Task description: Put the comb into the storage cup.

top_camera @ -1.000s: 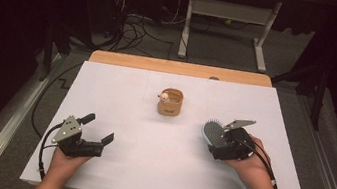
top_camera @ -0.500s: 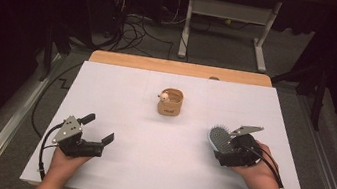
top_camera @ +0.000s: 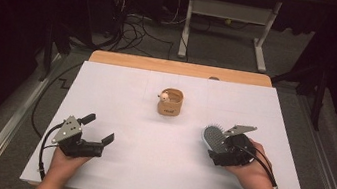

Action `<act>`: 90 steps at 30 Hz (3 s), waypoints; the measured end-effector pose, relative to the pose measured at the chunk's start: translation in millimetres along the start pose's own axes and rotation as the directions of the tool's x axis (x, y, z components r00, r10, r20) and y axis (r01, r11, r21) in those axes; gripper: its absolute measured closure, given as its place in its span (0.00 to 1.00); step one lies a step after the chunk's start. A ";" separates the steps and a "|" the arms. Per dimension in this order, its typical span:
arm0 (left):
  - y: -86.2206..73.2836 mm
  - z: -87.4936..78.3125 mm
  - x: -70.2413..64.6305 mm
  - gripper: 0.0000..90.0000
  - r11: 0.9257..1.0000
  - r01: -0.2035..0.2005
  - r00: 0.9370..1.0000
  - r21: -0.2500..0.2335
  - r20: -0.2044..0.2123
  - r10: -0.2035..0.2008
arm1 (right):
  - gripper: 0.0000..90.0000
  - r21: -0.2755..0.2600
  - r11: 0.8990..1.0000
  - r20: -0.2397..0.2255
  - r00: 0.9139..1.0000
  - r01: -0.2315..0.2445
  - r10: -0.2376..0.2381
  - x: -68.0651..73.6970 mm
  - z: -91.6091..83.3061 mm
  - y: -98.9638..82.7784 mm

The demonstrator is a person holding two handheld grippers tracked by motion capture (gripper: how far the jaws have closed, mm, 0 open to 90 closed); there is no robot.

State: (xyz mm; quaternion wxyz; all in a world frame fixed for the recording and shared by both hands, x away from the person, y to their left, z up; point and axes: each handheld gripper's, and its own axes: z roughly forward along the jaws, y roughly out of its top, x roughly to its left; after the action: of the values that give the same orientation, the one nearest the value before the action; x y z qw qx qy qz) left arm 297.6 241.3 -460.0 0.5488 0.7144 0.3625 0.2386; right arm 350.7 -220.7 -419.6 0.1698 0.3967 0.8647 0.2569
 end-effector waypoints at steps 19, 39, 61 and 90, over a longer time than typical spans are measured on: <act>0.2 -0.2 -0.1 0.03 1.000 0.005 1.000 0.000 0.003 -0.005 | 0.23 -0.156 0.988 -0.022 1.000 0.005 -0.008 19.7 11.9 13.0; 0.3 -0.3 -1.2 0.03 1.000 0.010 1.000 -0.003 0.008 -0.010 | 0.23 -0.331 0.943 -0.029 1.000 -0.016 0.007 32.2 8.3 16.0; 0.0 0.3 -1.5 0.03 1.000 0.009 1.000 -0.002 0.007 -0.009 | 0.23 -0.537 0.843 -0.009 1.000 -0.022 0.020 40.5 -7.5 9.9; 15.5 13.1 -24.2 0.03 0.999 -0.031 0.999 0.029 0.014 0.030 | 0.23 -0.612 0.790 0.037 0.997 -0.030 0.066 24.8 -25.3 -16.5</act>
State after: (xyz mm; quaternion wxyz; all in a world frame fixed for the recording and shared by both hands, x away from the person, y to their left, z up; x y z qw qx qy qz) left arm 296.1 212.4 -447.5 0.5372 0.7293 0.3512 0.2369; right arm 312.7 -218.5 -410.9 0.3067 0.3497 0.7199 0.5151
